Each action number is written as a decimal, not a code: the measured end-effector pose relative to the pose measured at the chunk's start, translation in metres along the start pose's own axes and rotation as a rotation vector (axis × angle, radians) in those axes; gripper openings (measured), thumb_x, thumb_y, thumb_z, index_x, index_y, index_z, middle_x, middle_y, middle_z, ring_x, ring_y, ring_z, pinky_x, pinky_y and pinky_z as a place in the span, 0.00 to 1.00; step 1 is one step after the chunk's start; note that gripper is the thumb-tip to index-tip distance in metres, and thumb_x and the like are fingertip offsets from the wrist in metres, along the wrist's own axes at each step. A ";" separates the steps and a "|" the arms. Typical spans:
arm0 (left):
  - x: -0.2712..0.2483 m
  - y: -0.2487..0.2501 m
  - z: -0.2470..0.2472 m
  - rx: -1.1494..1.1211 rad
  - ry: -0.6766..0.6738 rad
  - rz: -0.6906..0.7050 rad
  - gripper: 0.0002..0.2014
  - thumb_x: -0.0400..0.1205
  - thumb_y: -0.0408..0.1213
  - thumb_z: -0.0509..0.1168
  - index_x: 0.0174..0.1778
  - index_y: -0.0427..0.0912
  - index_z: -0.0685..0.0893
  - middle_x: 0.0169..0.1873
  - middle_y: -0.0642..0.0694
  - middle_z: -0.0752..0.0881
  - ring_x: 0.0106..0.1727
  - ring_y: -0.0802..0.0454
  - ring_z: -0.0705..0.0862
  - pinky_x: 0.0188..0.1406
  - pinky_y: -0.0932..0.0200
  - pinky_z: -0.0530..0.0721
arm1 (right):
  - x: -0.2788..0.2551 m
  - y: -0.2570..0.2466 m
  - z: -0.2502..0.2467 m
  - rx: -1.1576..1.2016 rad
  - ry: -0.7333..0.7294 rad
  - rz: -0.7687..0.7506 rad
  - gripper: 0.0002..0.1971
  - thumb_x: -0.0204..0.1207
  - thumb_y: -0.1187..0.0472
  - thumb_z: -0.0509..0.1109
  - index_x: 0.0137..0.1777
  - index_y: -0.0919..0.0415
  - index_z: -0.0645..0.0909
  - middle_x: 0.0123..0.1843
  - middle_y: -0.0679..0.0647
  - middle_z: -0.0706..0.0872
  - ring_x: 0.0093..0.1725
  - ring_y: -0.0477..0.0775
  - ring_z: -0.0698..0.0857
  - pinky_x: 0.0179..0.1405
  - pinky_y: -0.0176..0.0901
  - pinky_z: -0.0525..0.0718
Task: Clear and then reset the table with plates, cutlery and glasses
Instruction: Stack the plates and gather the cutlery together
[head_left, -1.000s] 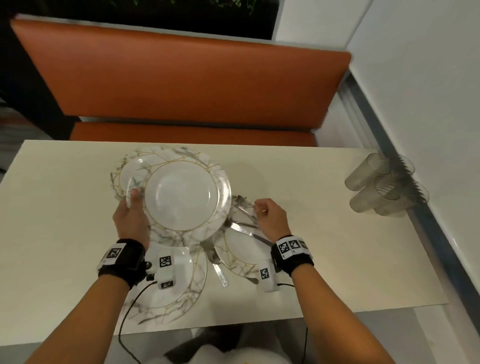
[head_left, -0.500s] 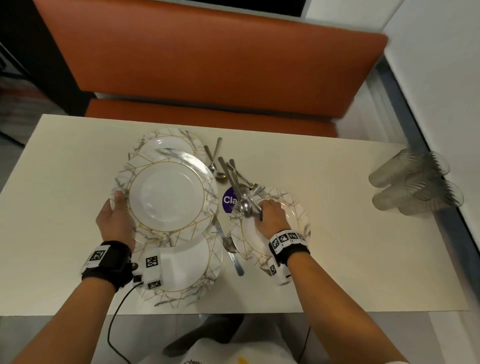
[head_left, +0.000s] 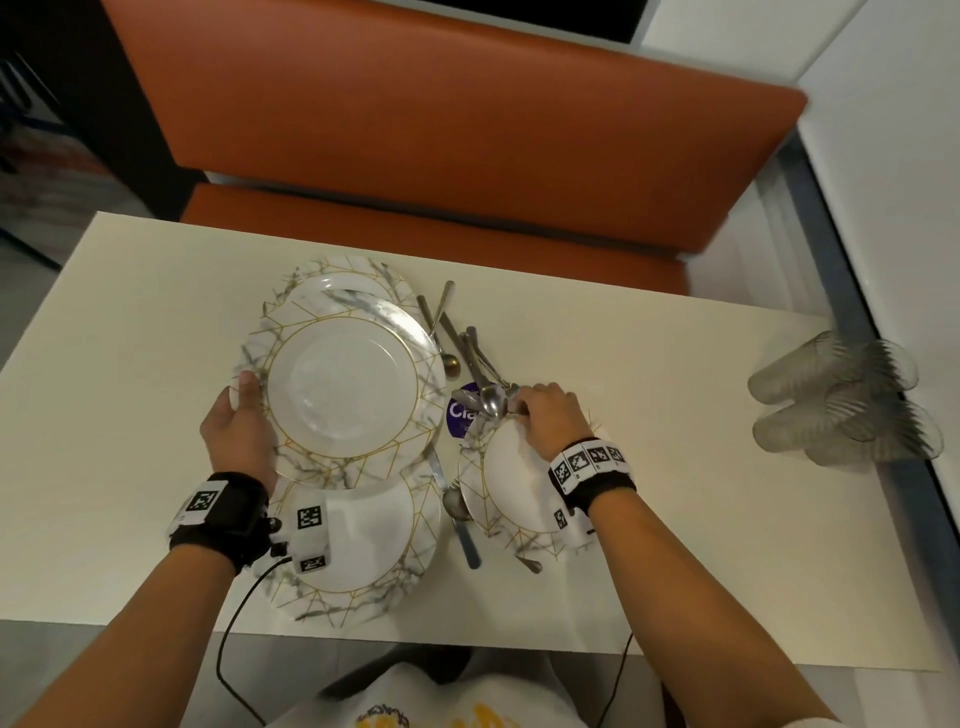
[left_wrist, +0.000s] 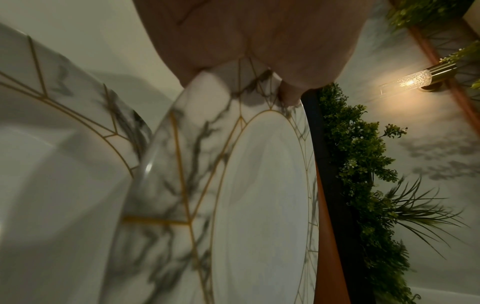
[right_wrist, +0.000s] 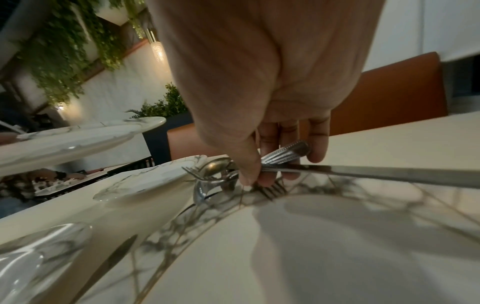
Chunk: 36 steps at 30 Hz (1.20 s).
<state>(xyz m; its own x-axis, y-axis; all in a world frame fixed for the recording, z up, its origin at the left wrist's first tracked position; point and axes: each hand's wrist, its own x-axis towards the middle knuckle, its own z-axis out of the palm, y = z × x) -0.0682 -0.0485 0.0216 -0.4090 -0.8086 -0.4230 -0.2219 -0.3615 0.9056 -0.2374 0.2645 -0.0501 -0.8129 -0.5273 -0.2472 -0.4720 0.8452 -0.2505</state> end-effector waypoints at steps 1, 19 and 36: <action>0.000 0.000 0.002 -0.004 0.006 -0.005 0.23 0.90 0.49 0.64 0.69 0.31 0.84 0.68 0.24 0.82 0.47 0.43 0.81 0.71 0.28 0.76 | 0.007 0.001 -0.005 -0.032 -0.011 -0.022 0.11 0.82 0.65 0.65 0.60 0.54 0.82 0.57 0.53 0.85 0.60 0.58 0.78 0.62 0.54 0.73; 0.005 -0.014 0.005 -0.023 0.064 -0.065 0.29 0.84 0.57 0.69 0.74 0.40 0.83 0.69 0.39 0.88 0.72 0.41 0.85 0.77 0.40 0.80 | 0.081 -0.020 -0.012 -0.082 -0.051 -0.286 0.13 0.80 0.66 0.71 0.63 0.57 0.84 0.56 0.56 0.83 0.60 0.60 0.79 0.59 0.52 0.74; -0.003 -0.019 0.028 -0.011 -0.011 -0.051 0.08 0.90 0.47 0.65 0.58 0.50 0.86 0.53 0.54 0.90 0.56 0.55 0.88 0.61 0.60 0.84 | 0.005 0.047 -0.009 0.337 0.326 0.284 0.12 0.77 0.65 0.71 0.59 0.54 0.85 0.56 0.53 0.85 0.60 0.57 0.78 0.63 0.58 0.80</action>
<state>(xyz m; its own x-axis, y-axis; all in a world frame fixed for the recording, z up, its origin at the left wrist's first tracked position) -0.0879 -0.0265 0.0047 -0.4072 -0.7836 -0.4691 -0.2330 -0.4075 0.8830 -0.2670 0.3025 -0.0552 -0.9814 -0.1824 -0.0595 -0.1263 0.8475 -0.5155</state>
